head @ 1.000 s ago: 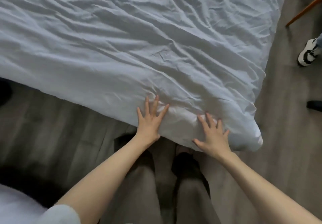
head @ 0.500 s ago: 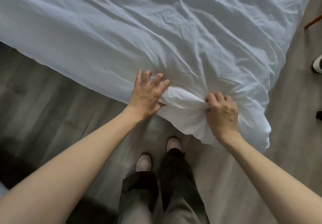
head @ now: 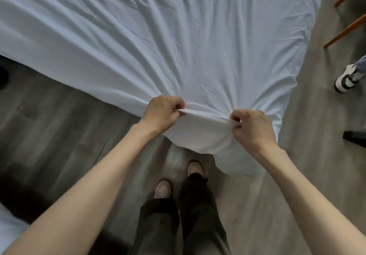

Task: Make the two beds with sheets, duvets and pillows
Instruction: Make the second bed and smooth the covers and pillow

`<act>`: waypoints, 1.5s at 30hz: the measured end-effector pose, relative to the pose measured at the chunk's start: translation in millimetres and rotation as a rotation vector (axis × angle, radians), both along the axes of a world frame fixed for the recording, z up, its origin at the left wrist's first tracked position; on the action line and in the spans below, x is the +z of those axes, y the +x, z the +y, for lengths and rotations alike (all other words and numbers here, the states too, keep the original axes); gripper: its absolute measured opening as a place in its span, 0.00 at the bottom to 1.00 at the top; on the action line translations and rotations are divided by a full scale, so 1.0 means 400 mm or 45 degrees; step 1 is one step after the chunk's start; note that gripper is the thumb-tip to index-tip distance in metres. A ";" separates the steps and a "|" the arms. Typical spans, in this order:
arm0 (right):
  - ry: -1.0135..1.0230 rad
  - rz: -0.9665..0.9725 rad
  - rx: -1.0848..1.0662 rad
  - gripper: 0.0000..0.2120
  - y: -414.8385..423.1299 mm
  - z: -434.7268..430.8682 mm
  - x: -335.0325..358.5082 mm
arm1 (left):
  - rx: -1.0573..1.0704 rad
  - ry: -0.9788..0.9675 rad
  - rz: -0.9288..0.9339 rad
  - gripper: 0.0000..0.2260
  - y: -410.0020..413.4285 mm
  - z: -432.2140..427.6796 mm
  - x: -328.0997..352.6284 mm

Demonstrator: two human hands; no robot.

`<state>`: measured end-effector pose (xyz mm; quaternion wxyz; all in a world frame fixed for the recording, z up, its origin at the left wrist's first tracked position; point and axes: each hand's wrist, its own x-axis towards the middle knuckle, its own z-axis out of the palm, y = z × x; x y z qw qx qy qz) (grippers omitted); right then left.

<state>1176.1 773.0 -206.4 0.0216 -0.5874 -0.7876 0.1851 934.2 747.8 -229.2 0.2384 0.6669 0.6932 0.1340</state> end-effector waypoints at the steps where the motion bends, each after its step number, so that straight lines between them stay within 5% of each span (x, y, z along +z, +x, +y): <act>1: 0.010 0.000 -0.006 0.12 0.006 -0.009 -0.002 | 0.001 -0.003 0.017 0.07 0.008 -0.005 0.005; 5: -0.203 -0.271 -0.009 0.11 0.023 -0.033 -0.111 | -0.077 -0.225 0.105 0.08 0.049 -0.024 -0.068; 8: -0.606 -0.494 0.070 0.15 0.078 -0.049 -0.171 | -0.408 -0.640 0.445 0.16 0.099 -0.073 -0.130; 10: -0.615 -0.272 -0.023 0.17 0.114 -0.059 -0.166 | -0.358 -0.535 0.511 0.18 0.113 -0.107 -0.150; 13: -0.114 0.053 -0.139 0.13 0.117 -0.036 -0.128 | -0.042 -0.097 0.278 0.09 0.127 -0.093 -0.135; 16: 0.055 0.165 -0.091 0.23 0.057 0.025 -0.114 | 0.094 0.092 0.223 0.14 0.164 0.000 -0.091; 23: -0.502 -0.094 -0.036 0.33 0.059 0.106 -0.222 | 0.405 -0.513 0.089 0.25 0.257 0.148 -0.162; 32: -0.815 0.060 -0.346 0.42 0.272 0.015 -0.251 | 0.187 -0.598 0.147 0.26 0.308 0.043 -0.168; 36: -0.690 0.051 -0.417 0.35 0.300 -0.010 -0.166 | 0.099 -0.702 0.151 0.25 0.296 0.012 -0.081; 45: -0.247 0.293 -0.256 0.30 0.236 -0.110 0.158 | 0.025 -0.324 0.225 0.25 0.317 -0.095 0.206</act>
